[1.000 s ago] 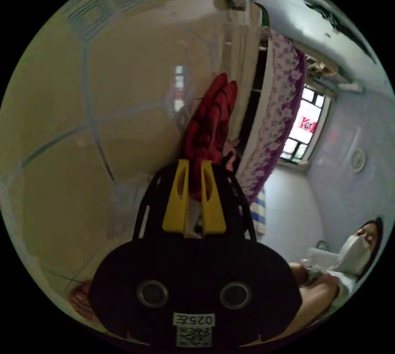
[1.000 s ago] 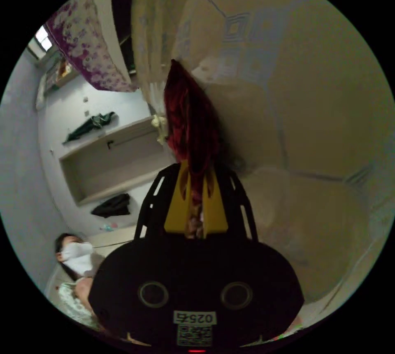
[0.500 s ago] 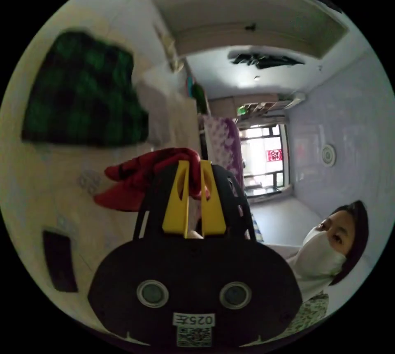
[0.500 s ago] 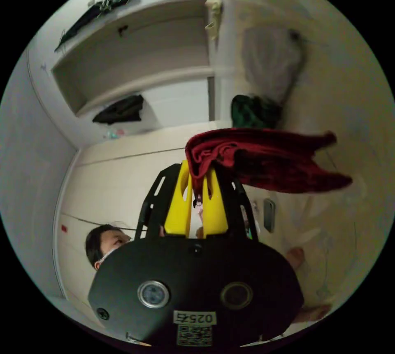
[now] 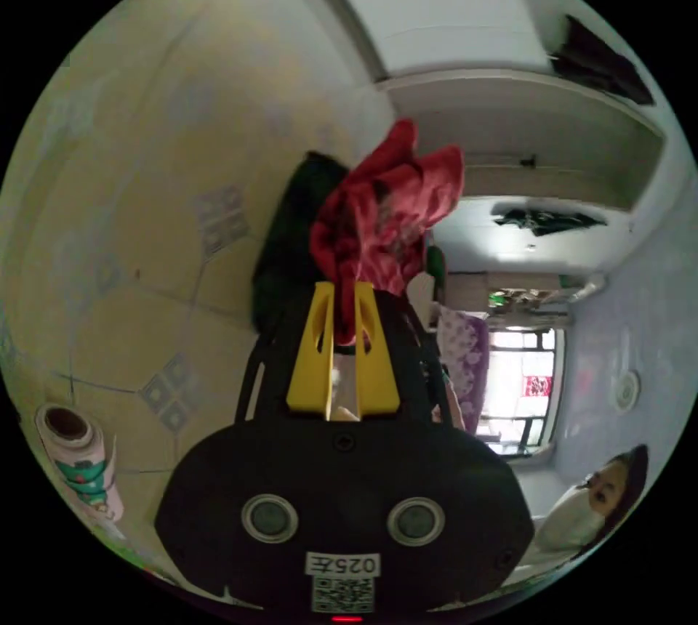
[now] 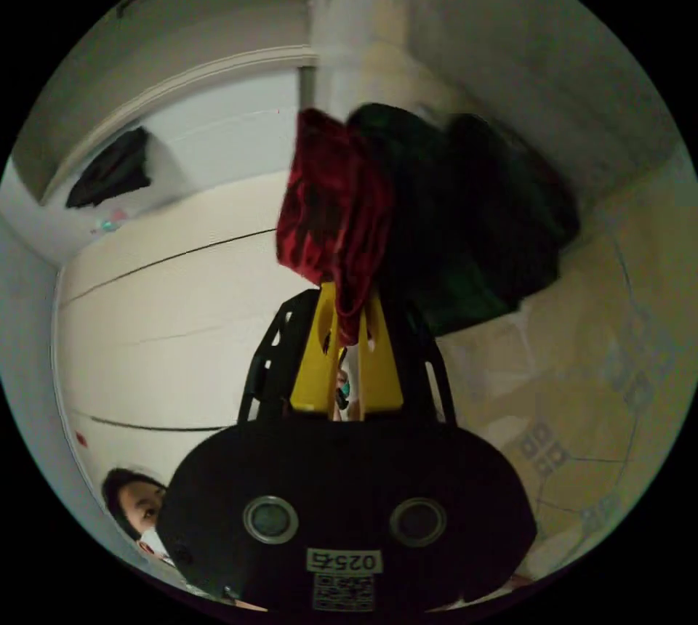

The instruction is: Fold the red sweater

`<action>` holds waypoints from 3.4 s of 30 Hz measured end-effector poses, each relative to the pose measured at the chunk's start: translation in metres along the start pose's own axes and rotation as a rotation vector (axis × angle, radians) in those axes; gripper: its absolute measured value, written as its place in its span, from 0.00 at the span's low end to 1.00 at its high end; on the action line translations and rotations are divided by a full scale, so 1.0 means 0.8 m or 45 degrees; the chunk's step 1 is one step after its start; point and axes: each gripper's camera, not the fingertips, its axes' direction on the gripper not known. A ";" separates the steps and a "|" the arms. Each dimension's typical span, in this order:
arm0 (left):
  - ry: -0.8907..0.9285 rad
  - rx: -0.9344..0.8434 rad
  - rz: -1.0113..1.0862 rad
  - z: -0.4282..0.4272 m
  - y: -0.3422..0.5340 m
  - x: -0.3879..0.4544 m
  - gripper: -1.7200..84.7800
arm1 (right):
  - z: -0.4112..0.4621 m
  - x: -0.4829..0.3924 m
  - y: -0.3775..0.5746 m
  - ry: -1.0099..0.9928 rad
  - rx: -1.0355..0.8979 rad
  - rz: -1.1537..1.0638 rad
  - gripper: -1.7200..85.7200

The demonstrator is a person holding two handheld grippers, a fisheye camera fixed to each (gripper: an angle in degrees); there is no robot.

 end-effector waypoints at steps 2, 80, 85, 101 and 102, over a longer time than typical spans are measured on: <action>-0.031 -0.032 0.001 0.009 0.017 -0.024 0.02 | 0.020 0.048 -0.019 -0.118 0.068 0.075 0.07; -0.456 0.005 0.865 0.392 0.172 -0.253 0.02 | 0.519 -0.392 0.004 0.998 0.177 -1.374 0.06; -0.909 -0.143 0.972 0.543 0.237 -0.384 0.01 | 0.561 -0.354 0.083 1.364 0.117 -1.326 0.01; 0.508 1.538 2.006 0.557 0.732 -0.456 0.07 | 0.047 -0.619 1.040 1.464 2.122 -1.884 0.07; 0.572 1.500 2.024 0.574 0.744 -0.459 0.07 | 0.039 -0.610 1.078 1.527 2.204 -1.824 0.07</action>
